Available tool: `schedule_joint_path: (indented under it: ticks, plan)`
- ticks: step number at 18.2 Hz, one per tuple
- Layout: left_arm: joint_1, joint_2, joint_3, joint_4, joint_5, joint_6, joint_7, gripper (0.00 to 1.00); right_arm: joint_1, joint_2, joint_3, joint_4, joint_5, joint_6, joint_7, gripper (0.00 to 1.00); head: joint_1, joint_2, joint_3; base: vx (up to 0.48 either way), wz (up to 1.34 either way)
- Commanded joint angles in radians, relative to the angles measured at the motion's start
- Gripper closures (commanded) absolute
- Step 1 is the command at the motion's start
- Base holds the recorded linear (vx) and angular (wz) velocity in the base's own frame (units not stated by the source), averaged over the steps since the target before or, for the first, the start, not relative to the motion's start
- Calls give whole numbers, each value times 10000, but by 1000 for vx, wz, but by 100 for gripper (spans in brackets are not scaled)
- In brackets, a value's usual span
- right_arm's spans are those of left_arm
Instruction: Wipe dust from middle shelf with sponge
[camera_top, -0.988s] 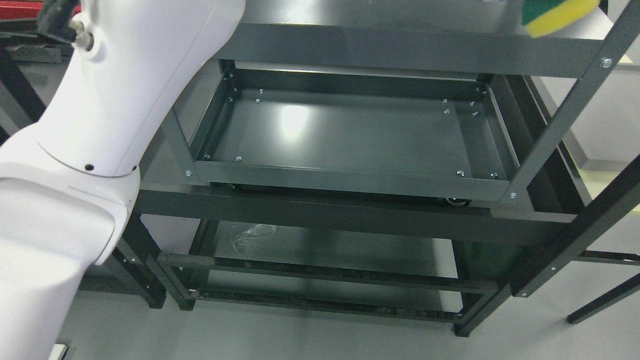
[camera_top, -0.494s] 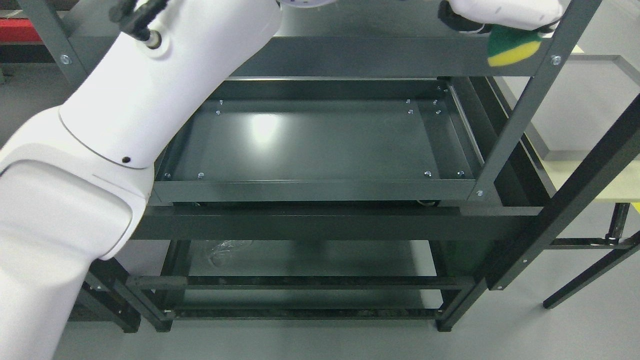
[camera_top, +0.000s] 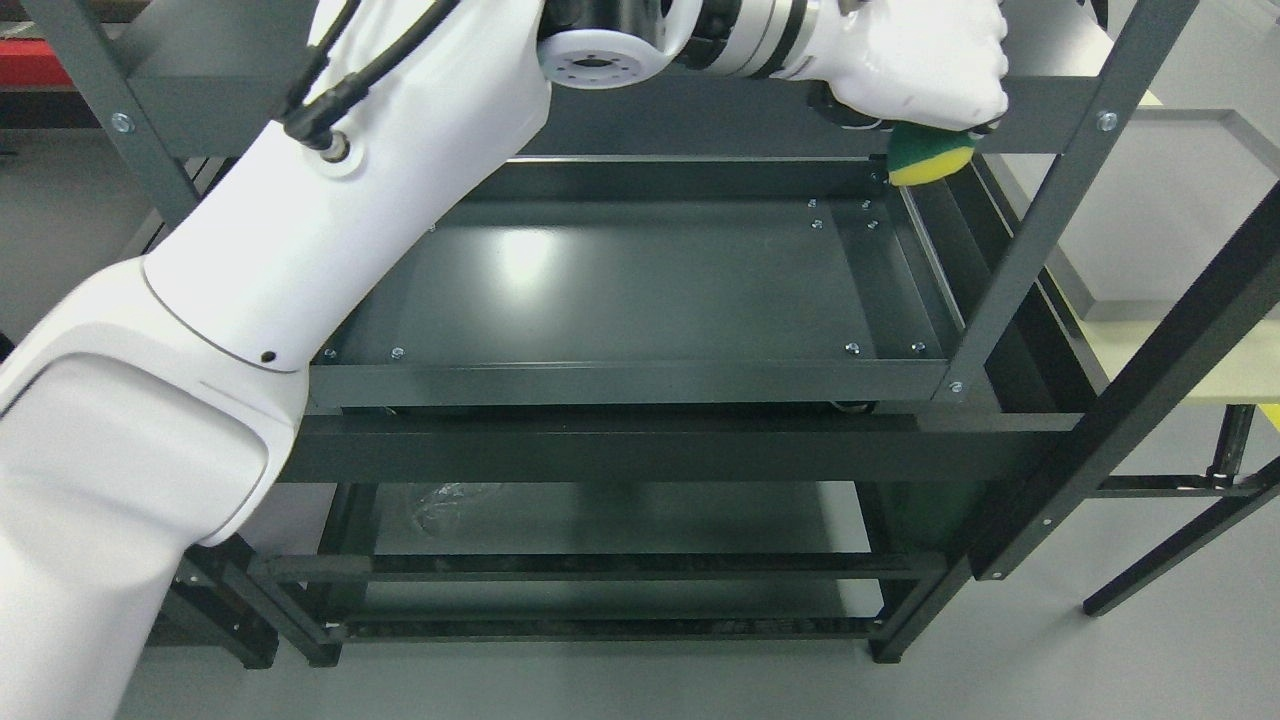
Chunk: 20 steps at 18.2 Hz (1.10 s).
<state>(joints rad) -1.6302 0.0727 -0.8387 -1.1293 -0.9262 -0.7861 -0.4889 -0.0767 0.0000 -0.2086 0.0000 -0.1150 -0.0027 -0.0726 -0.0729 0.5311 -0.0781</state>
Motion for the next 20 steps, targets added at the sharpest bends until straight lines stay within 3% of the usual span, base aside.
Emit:
schedule_joint_path:
  ticks: [1, 6, 12, 15, 20]
  plan:
    - [1036, 2490, 929, -2094, -4, 7, -387, 99, 0, -175, 0, -174, 0, 733, 5, 0, 0, 0, 0, 0, 0]
    - [2555, 4652, 2202, -4089, 991, 7, -831, 98, 0, -175, 0, -174, 0, 733, -10, 0, 0, 0, 0, 0, 0]
    - [2834, 7461, 3323, -4659, 2877, 7, -833, 98, 0, -175, 0, -174, 0, 733, 5, 0, 0, 0, 0, 7, -88]
    - [2834, 8031, 3370, -5057, 3828, 7, -802, 98, 0, -175, 0, -174, 0, 733, 5, 0, 0, 0, 0, 33, -255]
    - [2711, 7954, 3370, -5579, 4445, 7, -741, 99, 0, -175, 15, -174, 0, 733, 5, 0, 0, -1, 0, 11, -65]
